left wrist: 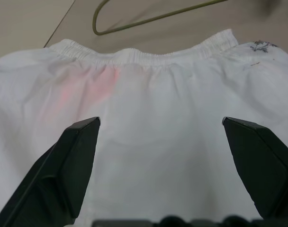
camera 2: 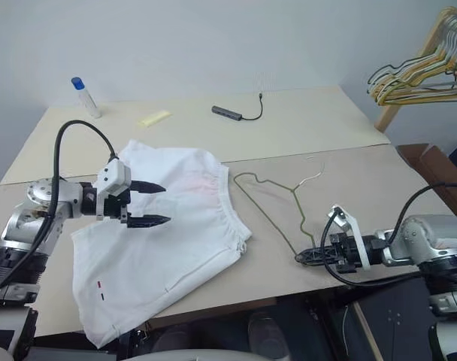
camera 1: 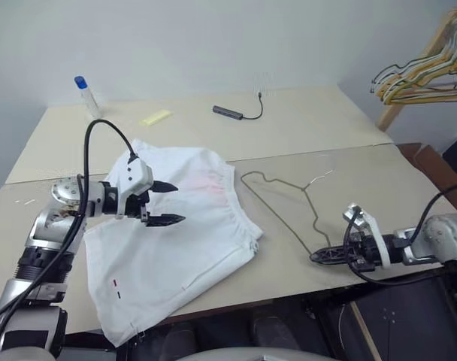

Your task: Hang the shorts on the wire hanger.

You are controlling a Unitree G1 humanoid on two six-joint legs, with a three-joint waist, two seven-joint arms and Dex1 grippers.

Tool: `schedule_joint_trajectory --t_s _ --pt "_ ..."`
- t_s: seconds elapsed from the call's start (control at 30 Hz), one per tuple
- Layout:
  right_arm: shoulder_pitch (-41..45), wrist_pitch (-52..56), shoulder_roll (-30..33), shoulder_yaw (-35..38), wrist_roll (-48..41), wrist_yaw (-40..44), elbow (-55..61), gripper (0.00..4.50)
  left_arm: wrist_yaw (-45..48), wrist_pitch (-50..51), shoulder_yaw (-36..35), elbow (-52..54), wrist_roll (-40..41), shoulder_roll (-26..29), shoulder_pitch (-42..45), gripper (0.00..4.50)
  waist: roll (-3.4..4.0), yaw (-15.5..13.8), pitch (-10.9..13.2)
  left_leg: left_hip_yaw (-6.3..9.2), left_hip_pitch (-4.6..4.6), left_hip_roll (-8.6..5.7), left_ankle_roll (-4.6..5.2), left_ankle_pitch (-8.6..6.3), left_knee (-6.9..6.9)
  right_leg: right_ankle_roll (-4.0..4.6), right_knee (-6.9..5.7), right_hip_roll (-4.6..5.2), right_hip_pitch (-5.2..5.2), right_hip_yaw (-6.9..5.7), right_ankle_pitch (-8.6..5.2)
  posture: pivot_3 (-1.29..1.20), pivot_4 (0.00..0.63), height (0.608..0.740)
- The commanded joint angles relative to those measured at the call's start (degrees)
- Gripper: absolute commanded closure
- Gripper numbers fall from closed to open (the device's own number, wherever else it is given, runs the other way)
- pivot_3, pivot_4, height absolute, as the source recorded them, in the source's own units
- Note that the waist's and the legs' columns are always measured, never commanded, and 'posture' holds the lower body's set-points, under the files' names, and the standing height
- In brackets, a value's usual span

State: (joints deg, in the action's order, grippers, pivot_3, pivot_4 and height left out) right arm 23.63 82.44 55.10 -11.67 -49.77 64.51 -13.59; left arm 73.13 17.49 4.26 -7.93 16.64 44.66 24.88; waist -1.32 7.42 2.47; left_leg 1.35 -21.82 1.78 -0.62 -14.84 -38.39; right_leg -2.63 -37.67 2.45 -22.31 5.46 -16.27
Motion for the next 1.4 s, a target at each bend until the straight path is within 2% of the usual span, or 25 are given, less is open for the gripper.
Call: schedule_joint_trajectory --t_s 0.03,0.23,0.67,0.83,0.97,1.17,1.4 --pt "4.1 -3.0 -2.3 -2.1 3.1 3.3 -3.2 4.5 -1.0 0.5 -1.4 2.9 0.8 0.2 -0.8 0.01 0.0 -0.3 0.0 -0.01 0.0 0.0 0.0 0.0 0.0 0.06 0.0 0.0 -0.01 0.02 0.04 -0.05 0.0 0.74" --pt "6.2 -5.4 -5.0 -2.5 6.5 5.6 -6.0 4.5 -2.4 0.5 -1.2 3.7 0.2 0.2 -1.8 0.01 0.0 -1.3 0.0 0.01 0.0 -0.01 0.0 0.0 -0.03 0.06 -0.03 0.01 0.0 -0.02 0.05 -0.05 0.0 0.74" --pt "5.7 -7.3 -4.2 -1.6 8.5 10.0 -5.3 4.5 -3.3 0.5 -0.1 4.8 -0.3 0.2 -3.6 0.01 0.0 -2.1 0.0 0.01 0.0 -0.01 0.0 0.0 -0.07 0.08 -0.06 0.0 0.0 -0.04 0.06 -0.05 0.0 0.74" --pt "6.7 -7.5 -3.9 -6.8 10.1 14.1 -2.8 4.5 -3.8 0.0 0.7 4.5 -1.3 -0.1 -3.5 0.01 0.0 -2.0 0.0 0.01 0.01 0.0 0.0 0.0 -0.08 0.08 -0.06 0.0 0.0 -0.05 0.06 -0.05 0.0 0.74" --pt "12.1 -10.7 -7.2 -11.3 15.6 15.0 -10.3 4.5 -3.7 -0.5 1.8 5.2 -2.0 -0.2 -3.7 0.01 0.01 -1.8 0.0 0.0 0.03 0.0 0.0 0.0 -0.19 0.08 -0.14 -0.01 0.02 -0.03 0.06 -0.04 0.0 0.74" --pt "20.1 -16.1 -11.2 -14.0 22.0 19.0 -22.6 4.5 -4.5 -0.7 1.9 6.0 -2.6 0.0 -4.9 0.01 0.02 -2.0 0.0 0.01 -0.01 -0.01 0.01 -0.01 -0.26 0.09 -0.21 -0.01 -0.01 -0.05 0.07 -0.02 0.0 0.74" --pt "24.8 -21.3 -14.7 -17.0 28.2 26.3 -30.5 4.5 -5.6 -0.7 2.0 7.0 -3.4 -0.1 -6.3 0.01 0.03 -2.3 0.0 0.04 -0.07 -0.01 0.04 -0.02 -0.39 0.1 -0.29 0.01 -0.01 -0.07 0.07 0.0 0.0 0.74"
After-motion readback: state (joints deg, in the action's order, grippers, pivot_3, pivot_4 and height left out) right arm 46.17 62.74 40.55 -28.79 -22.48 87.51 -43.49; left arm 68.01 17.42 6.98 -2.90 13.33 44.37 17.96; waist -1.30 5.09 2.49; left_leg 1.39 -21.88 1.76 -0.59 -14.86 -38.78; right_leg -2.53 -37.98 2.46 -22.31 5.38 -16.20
